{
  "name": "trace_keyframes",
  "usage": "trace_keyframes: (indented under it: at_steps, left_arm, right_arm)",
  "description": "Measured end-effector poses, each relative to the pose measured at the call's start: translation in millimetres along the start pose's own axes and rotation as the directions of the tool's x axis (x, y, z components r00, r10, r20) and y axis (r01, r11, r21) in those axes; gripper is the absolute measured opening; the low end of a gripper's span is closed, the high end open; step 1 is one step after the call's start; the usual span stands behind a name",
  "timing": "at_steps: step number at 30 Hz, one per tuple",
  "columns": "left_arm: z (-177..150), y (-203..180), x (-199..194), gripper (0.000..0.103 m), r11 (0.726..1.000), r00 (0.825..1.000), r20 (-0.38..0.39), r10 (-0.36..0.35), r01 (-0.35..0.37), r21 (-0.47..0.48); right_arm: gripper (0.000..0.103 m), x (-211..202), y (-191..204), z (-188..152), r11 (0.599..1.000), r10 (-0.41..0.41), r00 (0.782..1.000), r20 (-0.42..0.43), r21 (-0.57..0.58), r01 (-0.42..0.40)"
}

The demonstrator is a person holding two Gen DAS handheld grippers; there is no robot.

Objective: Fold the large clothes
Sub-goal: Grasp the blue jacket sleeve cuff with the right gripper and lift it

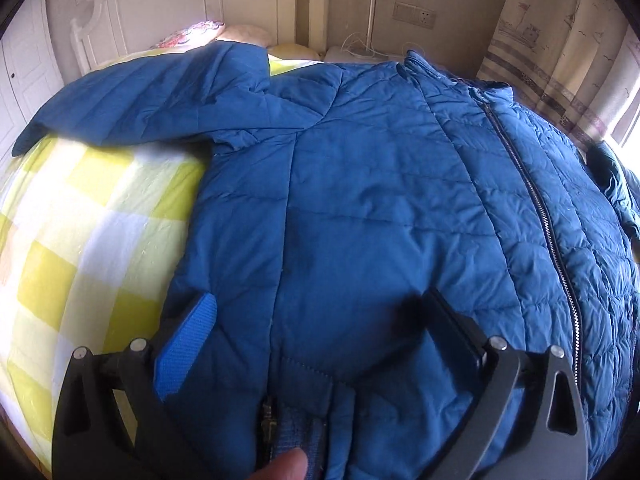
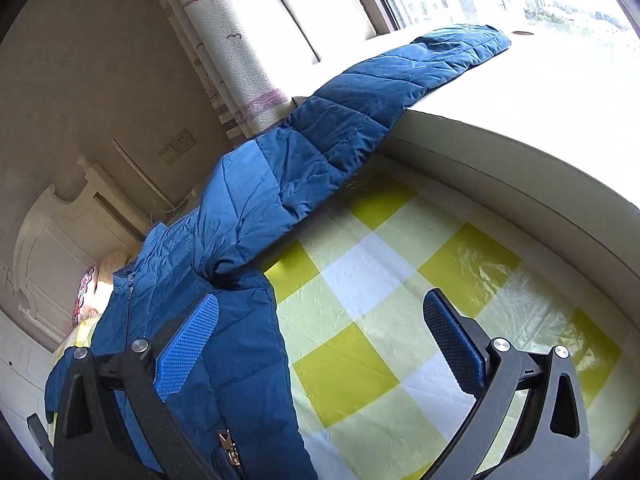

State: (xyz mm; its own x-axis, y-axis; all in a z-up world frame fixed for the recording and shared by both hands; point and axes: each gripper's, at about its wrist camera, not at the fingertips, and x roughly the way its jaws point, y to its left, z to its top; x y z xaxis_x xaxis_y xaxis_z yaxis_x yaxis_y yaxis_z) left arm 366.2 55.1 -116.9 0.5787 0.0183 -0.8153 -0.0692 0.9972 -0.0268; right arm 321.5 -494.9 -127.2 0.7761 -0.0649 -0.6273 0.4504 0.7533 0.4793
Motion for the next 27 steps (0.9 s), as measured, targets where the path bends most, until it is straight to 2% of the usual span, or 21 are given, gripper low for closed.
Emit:
trace_keyframes:
  at_steps: [3, 6, 8, 10, 11, 12, 13, 15, 17, 19, 21, 23, 24, 25, 26, 27]
  left_arm:
    - [-3.1, 3.1, 0.0, 0.101, 1.000, 1.000, -0.013, -0.016, 0.016, -0.010]
    - [-3.5, 4.2, -0.1, 0.101, 0.999, 0.999, -0.016, -0.030, 0.029, -0.019]
    - [-2.2, 3.5, 1.4, 0.101, 0.999, 0.999, -0.018, -0.029, 0.029, -0.018]
    - [-0.2, 2.4, 3.4, 0.101, 1.000, 0.999, -0.024, -0.025, 0.024, -0.015]
    - [0.7, 2.2, 4.1, 0.101, 1.000, 0.999, -0.026, -0.024, 0.024, -0.015]
    - [1.5, 2.3, 4.7, 0.101, 1.000, 0.999, -0.026, -0.025, 0.025, -0.016]
    - [2.1, 2.6, 5.1, 0.101, 0.999, 0.999, -0.027, -0.028, 0.027, -0.017]
    - [3.0, 2.9, 5.4, 0.101, 0.999, 0.999, -0.027, -0.033, 0.033, -0.015]
    - [3.5, 3.9, 5.4, 0.101, 0.999, 0.999, -0.023, -0.042, 0.041, -0.019]
    - [3.5, 4.9, 5.1, 0.101, 0.999, 0.999, -0.021, -0.048, 0.047, -0.020]
    - [3.5, 6.0, 4.8, 0.101, 0.998, 0.998, -0.018, -0.054, 0.054, -0.024]
    - [3.5, 6.6, 4.7, 0.101, 0.998, 0.998, -0.016, -0.059, 0.059, -0.027]
    - [3.6, 6.8, 4.6, 0.101, 0.998, 0.998, -0.015, -0.059, 0.059, -0.027]
    - [2.8, 7.1, 4.5, 0.101, 0.998, 0.998, -0.015, -0.058, 0.057, -0.026]
    - [2.9, 6.6, 4.5, 0.101, 0.998, 0.998, -0.016, -0.056, 0.055, -0.024]
    - [2.4, 7.1, 3.6, 0.101, 0.998, 0.998, -0.014, -0.055, 0.054, -0.024]
  right_arm:
    - [0.098, 35.4, -7.8, 30.7, 0.996, 0.010, 1.000, 0.017, 0.087, -0.012]
    - [0.098, 63.1, -10.2, 55.1, 0.989, -0.013, 1.000, 0.023, 0.145, 0.009]
    - [0.091, 73.7, -7.5, 67.6, 0.986, -0.003, 0.999, 0.037, 0.169, -0.004]
    - [0.033, 79.9, 10.8, 74.4, 0.988, 0.071, 0.997, 0.030, 0.135, -0.075]
    - [0.028, 76.4, 32.7, 74.9, 0.997, 0.061, 0.997, 0.038, 0.053, -0.063]
    - [0.024, 67.4, 62.1, 72.3, 0.997, 0.042, 0.996, 0.080, -0.072, -0.037]
    - [0.022, 57.6, 92.6, 66.6, 0.979, 0.053, 0.991, 0.122, -0.200, -0.028]
    - [0.019, 40.9, 153.1, 45.7, 0.905, 0.113, 0.982, 0.153, -0.425, -0.038]
    - [0.018, 28.5, 209.8, 10.2, 0.787, 0.179, 0.974, 0.139, -0.614, -0.057]
    - [0.018, 27.1, 255.5, -36.3, 0.650, 0.199, 0.977, 0.074, -0.756, -0.076]
    - [0.019, 38.9, 284.2, -86.4, 0.526, 0.178, 0.984, -0.020, -0.843, -0.112]
    - [0.026, 64.2, 295.4, -135.3, 0.424, 0.078, 0.990, -0.120, -0.894, -0.142]
    - [0.045, 81.4, 294.1, -156.8, 0.383, 0.002, 0.987, -0.162, -0.911, -0.151]
    - [0.053, 89.1, 288.8, -170.4, 0.367, -0.016, 0.989, -0.148, -0.921, -0.132]
    - [0.058, 84.5, 287.3, -170.0, 0.378, -0.002, 0.993, -0.117, -0.920, -0.107]
    - [0.071, 83.7, 285.3, -164.5, 0.409, -0.018, 0.992, -0.128, -0.906, -0.110]
